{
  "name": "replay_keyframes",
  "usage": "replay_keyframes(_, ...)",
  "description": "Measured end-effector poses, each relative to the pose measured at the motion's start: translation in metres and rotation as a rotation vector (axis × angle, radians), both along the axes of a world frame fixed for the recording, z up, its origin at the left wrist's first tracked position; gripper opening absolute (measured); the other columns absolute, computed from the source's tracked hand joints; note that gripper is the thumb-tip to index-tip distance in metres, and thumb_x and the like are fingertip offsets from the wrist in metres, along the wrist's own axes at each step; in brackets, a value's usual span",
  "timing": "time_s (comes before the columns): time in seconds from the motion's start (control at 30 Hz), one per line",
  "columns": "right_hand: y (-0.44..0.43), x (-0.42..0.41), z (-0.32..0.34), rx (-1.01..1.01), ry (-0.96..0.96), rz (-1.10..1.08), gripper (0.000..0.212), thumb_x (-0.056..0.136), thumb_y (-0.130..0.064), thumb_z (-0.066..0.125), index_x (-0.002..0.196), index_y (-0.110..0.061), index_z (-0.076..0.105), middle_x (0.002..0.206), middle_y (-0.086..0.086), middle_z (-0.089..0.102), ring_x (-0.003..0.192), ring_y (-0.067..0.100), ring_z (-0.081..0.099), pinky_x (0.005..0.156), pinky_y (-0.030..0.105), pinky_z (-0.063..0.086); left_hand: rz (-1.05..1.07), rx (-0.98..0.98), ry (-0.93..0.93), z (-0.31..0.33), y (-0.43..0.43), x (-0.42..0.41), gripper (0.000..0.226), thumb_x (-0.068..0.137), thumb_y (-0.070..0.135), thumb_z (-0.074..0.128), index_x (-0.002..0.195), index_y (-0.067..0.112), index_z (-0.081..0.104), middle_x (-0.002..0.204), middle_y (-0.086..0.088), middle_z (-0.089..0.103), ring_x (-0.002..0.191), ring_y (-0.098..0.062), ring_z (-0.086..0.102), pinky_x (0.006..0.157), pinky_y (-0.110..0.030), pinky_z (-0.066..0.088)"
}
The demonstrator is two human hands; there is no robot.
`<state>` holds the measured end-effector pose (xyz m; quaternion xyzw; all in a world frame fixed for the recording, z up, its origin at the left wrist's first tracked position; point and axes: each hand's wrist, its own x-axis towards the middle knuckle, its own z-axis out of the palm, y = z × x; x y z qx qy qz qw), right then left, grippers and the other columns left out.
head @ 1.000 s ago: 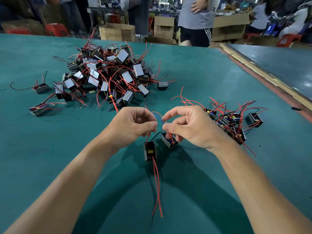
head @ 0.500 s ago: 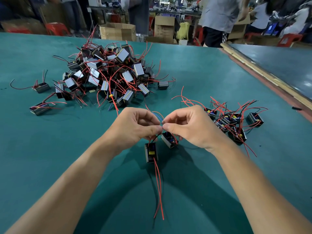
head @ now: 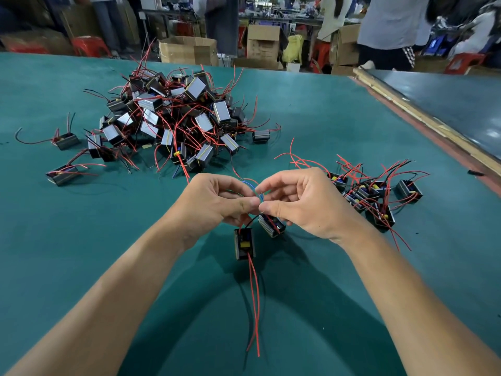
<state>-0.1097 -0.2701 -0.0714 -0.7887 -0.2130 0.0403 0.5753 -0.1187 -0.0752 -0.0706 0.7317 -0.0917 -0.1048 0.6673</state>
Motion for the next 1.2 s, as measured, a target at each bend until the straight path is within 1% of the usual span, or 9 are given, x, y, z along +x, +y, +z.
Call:
replay_keyframes(0.13, -0.0007, 0.0, -0.0006, -0.004, -0.005, 0.004, 0.021, 0.079, 0.0, 0.08, 0.089, -0.018, 0.073, 0.066, -0.007, 0.069, 0.056, 0.001, 0.06, 0.053, 0.012, 0.046, -0.019, 0.033, 0.025, 0.0001, -0.0003, 0.0001, 0.004, 0.08, 0.011, 0.074, 0.079, 0.008, 0.073, 0.059, 0.002, 0.068, 0.054, -0.013, 0.061, 0.062, -0.024, 0.056)
replay_keyframes(0.37, -0.0004, -0.003, 0.0032, 0.01, -0.032, 0.005, 0.019, 0.085, 0.004, 0.072, 0.087, -0.013, 0.077, 0.066, -0.009, 0.071, 0.054, 0.0, 0.058, 0.055, 0.013, 0.046, -0.033, 0.053, 0.003, 0.002, -0.003, -0.0015, 0.008, 0.086, 0.005, 0.069, 0.08, 0.005, 0.073, 0.064, -0.002, 0.066, 0.055, -0.012, 0.051, 0.056, -0.018, 0.049)
replay_keyframes(0.53, -0.0018, -0.0035, 0.0048, 0.02, -0.063, -0.033, 0.023, 0.085, 0.005, 0.071, 0.084, -0.017, 0.079, 0.069, 0.004, 0.073, 0.061, 0.016, 0.054, 0.059, 0.031, 0.043, -0.096, 0.038, 0.019, 0.0037, -0.0041, -0.003, 0.014, 0.091, 0.008, 0.064, 0.077, 0.007, 0.068, 0.064, 0.0, 0.061, 0.058, -0.011, 0.049, 0.057, -0.017, 0.046)
replay_keyframes(0.67, -0.0016, -0.0027, 0.0047, -0.036, -0.092, -0.053, 0.019, 0.083, 0.002, 0.073, 0.079, -0.015, 0.078, 0.062, -0.009, 0.069, 0.054, 0.006, 0.054, 0.053, 0.019, 0.042, -0.108, 0.042, 0.048, 0.0042, -0.0039, -0.0027, 0.015, 0.092, 0.011, 0.062, 0.078, 0.008, 0.067, 0.064, 0.001, 0.059, 0.059, -0.009, 0.05, 0.058, -0.016, 0.045)
replay_keyframes(0.73, -0.0015, -0.0027, 0.004, -0.074, -0.124, -0.057, 0.018, 0.083, 0.0, 0.075, 0.077, -0.017, 0.078, 0.063, -0.009, 0.07, 0.054, 0.006, 0.056, 0.053, 0.019, 0.044, -0.112, 0.057, 0.054, 0.0037, -0.0036, -0.002, 0.016, 0.093, 0.011, 0.061, 0.078, 0.008, 0.067, 0.064, 0.001, 0.059, 0.059, -0.009, 0.051, 0.059, -0.016, 0.045)
replay_keyframes(0.87, -0.0015, -0.0039, 0.005, -0.121, -0.237, -0.027, 0.017, 0.081, -0.007, 0.077, 0.077, -0.024, 0.077, 0.081, -0.004, 0.072, 0.064, 0.014, 0.061, 0.061, 0.024, 0.047, -0.138, 0.082, 0.08, 0.0043, -0.0011, -0.0011, 0.015, 0.092, 0.013, 0.062, 0.078, 0.01, 0.068, 0.063, 0.001, 0.059, 0.057, -0.01, 0.05, 0.06, -0.018, 0.043)
replay_keyframes(0.93, -0.0013, -0.004, 0.0046, -0.115, -0.274, -0.009, 0.021, 0.081, -0.005, 0.078, 0.078, -0.026, 0.077, 0.088, -0.003, 0.071, 0.065, 0.013, 0.059, 0.062, 0.019, 0.044, -0.15, 0.062, 0.126, 0.0041, 0.0009, -0.0005, 0.014, 0.09, 0.014, 0.063, 0.079, 0.009, 0.07, 0.063, 0.0, 0.059, 0.057, -0.01, 0.05, 0.059, -0.017, 0.044)
replay_keyframes(1.1, 0.0006, -0.004, 0.0034, -0.11, -0.288, 0.012, 0.025, 0.078, -0.013, 0.077, 0.079, -0.037, 0.076, 0.085, -0.009, 0.07, 0.064, 0.008, 0.057, 0.064, 0.015, 0.042, -0.199, 0.024, 0.236, 0.0056, 0.0041, -0.0003, 0.01, 0.077, 0.022, 0.068, 0.074, 0.014, 0.074, 0.062, 0.0, 0.059, 0.057, -0.01, 0.051, 0.058, -0.015, 0.045)
replay_keyframes(1.2, 0.0008, -0.0034, 0.0023, -0.128, -0.264, 0.006, 0.024, 0.08, -0.013, 0.078, 0.085, -0.036, 0.076, 0.084, -0.007, 0.071, 0.066, 0.015, 0.06, 0.065, 0.022, 0.045, -0.214, 0.027, 0.256, 0.0063, 0.0056, -0.001, 0.011, 0.07, 0.024, 0.069, 0.07, 0.014, 0.074, 0.062, 0.001, 0.059, 0.056, -0.009, 0.051, 0.06, -0.015, 0.045)
